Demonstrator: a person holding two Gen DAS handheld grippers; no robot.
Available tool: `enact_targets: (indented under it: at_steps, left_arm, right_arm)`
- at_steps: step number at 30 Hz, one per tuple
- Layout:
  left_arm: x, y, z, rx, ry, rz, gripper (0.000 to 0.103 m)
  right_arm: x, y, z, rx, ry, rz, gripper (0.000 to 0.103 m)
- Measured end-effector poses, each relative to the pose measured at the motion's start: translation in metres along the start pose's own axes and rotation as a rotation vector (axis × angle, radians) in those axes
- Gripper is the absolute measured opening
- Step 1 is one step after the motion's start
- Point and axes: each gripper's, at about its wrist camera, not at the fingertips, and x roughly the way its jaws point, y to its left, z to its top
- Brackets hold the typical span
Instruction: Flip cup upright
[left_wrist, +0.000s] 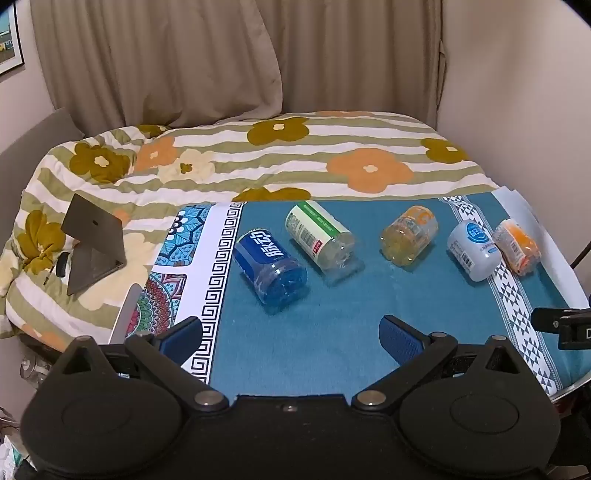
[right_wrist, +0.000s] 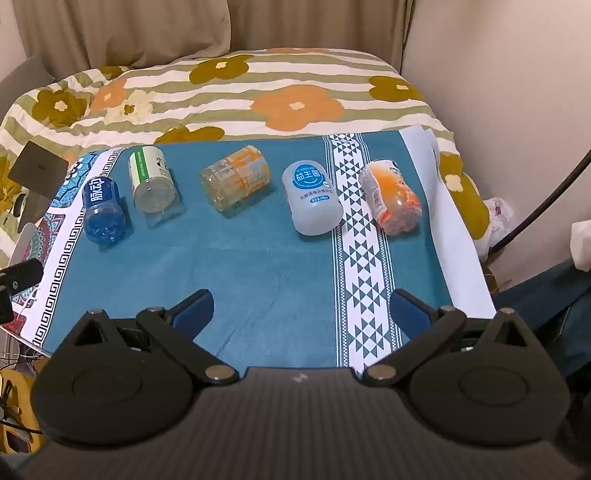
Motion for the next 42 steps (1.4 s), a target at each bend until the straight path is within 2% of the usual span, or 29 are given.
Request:
enact_targets:
  at_steps: [42]
  left_arm:
    - [0.003,0.012,0.007,-0.036,0.008,0.003,0.103]
  right_arm:
    - [0.002,0.016,0.004,0.0,0.003,0.007,0.103]
